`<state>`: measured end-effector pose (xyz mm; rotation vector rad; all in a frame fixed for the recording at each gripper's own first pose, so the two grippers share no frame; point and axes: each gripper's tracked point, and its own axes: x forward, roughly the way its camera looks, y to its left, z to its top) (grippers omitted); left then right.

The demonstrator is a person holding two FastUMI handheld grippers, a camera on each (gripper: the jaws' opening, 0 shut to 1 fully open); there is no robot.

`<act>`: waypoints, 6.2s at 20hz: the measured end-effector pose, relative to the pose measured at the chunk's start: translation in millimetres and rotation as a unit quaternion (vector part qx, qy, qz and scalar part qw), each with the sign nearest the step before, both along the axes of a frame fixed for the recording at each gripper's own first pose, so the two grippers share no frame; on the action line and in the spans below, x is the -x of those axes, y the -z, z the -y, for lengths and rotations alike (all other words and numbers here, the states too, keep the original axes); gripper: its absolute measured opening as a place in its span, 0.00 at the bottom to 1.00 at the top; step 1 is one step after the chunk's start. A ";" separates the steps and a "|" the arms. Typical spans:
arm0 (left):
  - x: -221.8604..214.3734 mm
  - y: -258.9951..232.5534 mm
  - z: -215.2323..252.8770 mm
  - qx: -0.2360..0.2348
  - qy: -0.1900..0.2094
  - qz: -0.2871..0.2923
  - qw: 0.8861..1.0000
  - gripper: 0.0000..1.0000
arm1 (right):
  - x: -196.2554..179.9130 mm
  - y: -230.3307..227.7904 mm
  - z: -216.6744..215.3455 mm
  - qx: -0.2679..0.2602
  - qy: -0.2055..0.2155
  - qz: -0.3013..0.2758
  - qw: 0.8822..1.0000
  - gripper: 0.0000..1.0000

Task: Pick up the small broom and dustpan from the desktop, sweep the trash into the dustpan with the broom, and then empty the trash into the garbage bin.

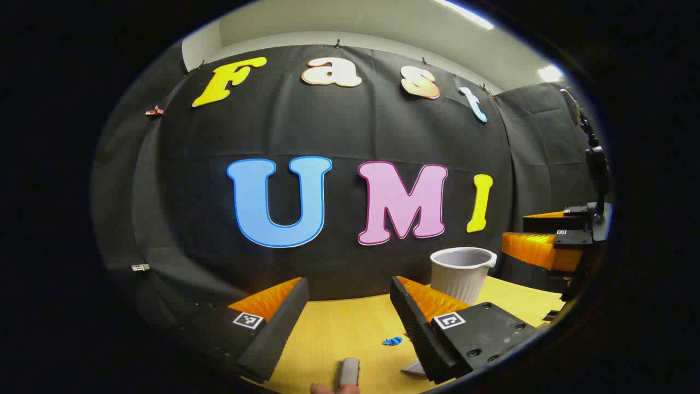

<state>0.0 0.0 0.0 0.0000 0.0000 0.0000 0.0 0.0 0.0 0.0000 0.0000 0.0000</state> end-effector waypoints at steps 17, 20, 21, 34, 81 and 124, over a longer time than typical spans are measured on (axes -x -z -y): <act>-3.6 7.8 -2.9 -0.002 -0.007 -0.005 1.000 0.97 | 0.8 21.8 -3.1 -0.004 -0.024 -0.040 0.999 0.96; -0.1 13.0 -4.6 -0.003 -0.007 -0.010 1.000 0.97 | 17.7 67.2 -2.9 -0.015 -0.052 -0.129 0.990 0.96; 0.7 16.9 -5.5 -0.004 -0.007 -0.012 1.000 0.97 | 25.4 84.1 -1.6 -0.017 -0.057 -0.161 0.985 0.97; 20.1 49.6 -26.7 0.002 -0.037 -0.046 0.998 0.97 | 107.2 298.3 11.3 -0.034 -0.079 -0.437 0.895 0.96; 30.5 257.7 15.0 0.011 0.046 -0.343 0.938 0.96 | 86.8 383.0 23.5 0.027 -0.152 -0.537 0.829 0.36; -133.5 360.8 31.3 -0.072 0.109 -0.490 0.862 0.25 | 66.1 392.4 49.8 0.071 -0.181 -0.603 0.774 0.35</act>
